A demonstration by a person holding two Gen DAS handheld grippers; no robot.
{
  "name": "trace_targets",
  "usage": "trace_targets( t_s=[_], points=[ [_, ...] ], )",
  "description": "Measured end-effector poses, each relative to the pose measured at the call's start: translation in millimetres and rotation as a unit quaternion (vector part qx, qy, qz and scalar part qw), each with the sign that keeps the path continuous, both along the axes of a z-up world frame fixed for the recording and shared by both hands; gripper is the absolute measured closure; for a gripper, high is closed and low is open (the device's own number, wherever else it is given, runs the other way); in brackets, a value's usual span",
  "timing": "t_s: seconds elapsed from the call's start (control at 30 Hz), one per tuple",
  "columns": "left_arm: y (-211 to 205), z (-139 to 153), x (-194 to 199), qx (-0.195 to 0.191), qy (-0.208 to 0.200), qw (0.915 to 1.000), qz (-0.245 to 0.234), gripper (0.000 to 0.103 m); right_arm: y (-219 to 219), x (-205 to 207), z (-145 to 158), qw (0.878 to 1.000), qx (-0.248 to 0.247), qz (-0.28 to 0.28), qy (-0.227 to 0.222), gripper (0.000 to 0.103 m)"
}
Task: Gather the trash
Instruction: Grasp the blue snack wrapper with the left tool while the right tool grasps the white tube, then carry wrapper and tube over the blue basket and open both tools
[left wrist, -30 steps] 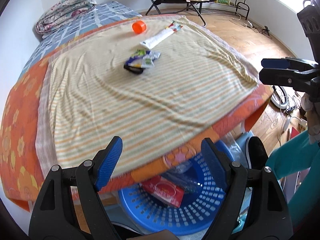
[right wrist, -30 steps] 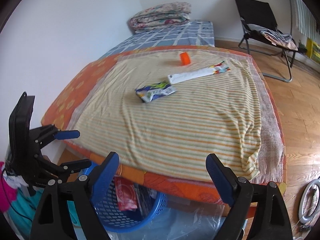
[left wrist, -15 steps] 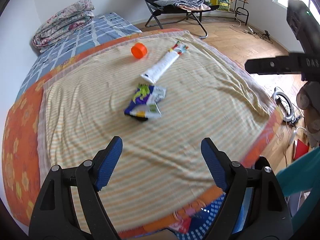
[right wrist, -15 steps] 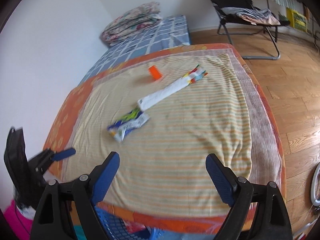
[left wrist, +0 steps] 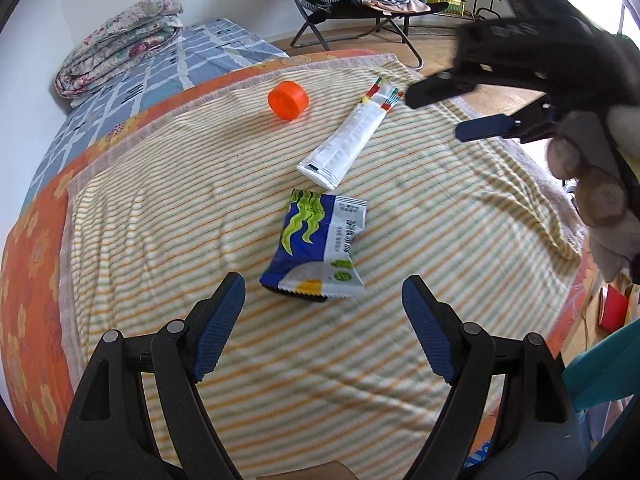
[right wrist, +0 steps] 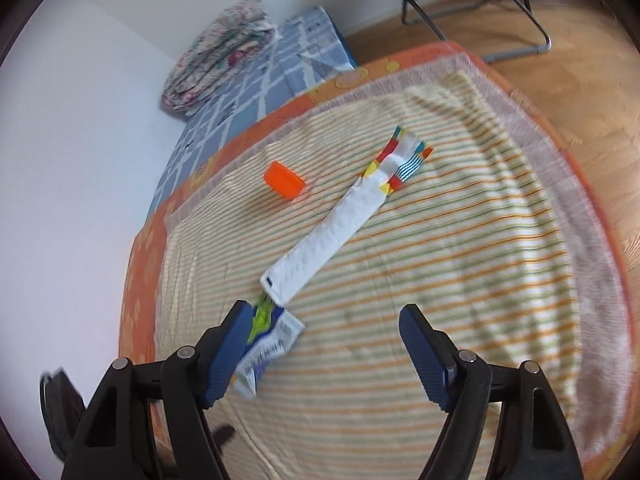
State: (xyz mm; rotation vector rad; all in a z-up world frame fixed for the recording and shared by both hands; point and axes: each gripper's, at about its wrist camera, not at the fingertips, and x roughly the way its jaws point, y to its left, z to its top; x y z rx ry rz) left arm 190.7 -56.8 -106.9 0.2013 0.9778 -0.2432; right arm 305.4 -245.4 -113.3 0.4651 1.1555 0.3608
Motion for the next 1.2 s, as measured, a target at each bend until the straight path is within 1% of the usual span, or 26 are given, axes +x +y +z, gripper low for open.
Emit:
trace_targets(
  t_s=[0.13,0.27,0.5,0.6,0.7,0.73,0.77,0.8,0.83,0.87,0.93,0.97,1.03,1.17,1.2],
  points=[
    [1.9,-5.1,9.7,-0.002,-0.001,1.0000,-0.003,0.020,10.8,24.1,-18.3,0.999,0.004,-0.032,0.014,0.027],
    [2.8,-10.6,19.5,-0.006,0.000,1.0000,-0.004,0.020,22.4,44.5,-29.0,0.999,-0.020,-0.050,0.009,0.030],
    [0.0,-24.4,32.8,-0.009,0.009,0.9999,-0.009,0.020,41.6,71.1,-40.9,0.996,-0.060,-0.060,0.002,0.030],
    [2.7,-28.6,37.3,-0.012,0.011,0.9999,-0.005,0.020,49.9,79.9,-45.1,0.994,-0.086,-0.067,-0.001,0.030],
    [4.9,-30.2,39.3,-0.018,0.011,0.9998,-0.002,0.020,60.7,85.6,-44.3,0.990,-0.132,-0.056,-0.011,0.031],
    [5.8,-30.2,39.7,-0.019,0.010,0.9998,-0.001,0.021,63.2,85.7,-43.9,0.988,-0.148,-0.052,-0.012,0.035],
    [6.3,-29.9,40.3,-0.021,0.008,0.9997,-0.001,0.026,68.7,89.3,-44.4,0.984,-0.175,-0.043,-0.013,0.039],
    [6.4,-29.9,40.8,-0.020,0.009,0.9998,0.000,0.033,70.8,90.2,-45.1,0.981,-0.192,-0.036,-0.014,0.046],
    [6.8,-30.2,41.5,-0.020,0.010,0.9997,0.001,0.035,71.5,90.7,-45.2,0.978,-0.206,-0.030,-0.017,0.054],
    [7.7,-30.6,41.8,-0.022,0.011,0.9997,0.001,0.037,70.3,91.1,-44.5,0.977,-0.209,-0.028,-0.020,0.057],
    [9.0,-31.5,41.8,-0.025,0.012,0.9996,0.001,0.039,63.1,92.5,-44.5,0.979,-0.200,-0.027,-0.019,0.066],
    [9.2,-32.1,41.4,-0.024,0.013,0.9996,0.002,0.046,59.7,92.3,-44.0,0.980,-0.197,-0.026,-0.018,0.069],
    [9.5,-32.4,40.2,-0.027,0.014,0.9995,0.002,0.047,52.5,92.6,-43.6,0.982,-0.187,-0.025,-0.016,0.078],
    [8.7,-31.8,37.4,-0.026,0.016,0.9995,-0.002,0.047,35.5,83.7,-39.4,0.987,-0.160,-0.028,-0.020,0.085],
    [8.0,-31.6,36.5,-0.024,0.015,0.9996,-0.002,0.047,33.6,79.7,-37.9,0.988,-0.152,-0.027,-0.023,0.088]
  ],
)
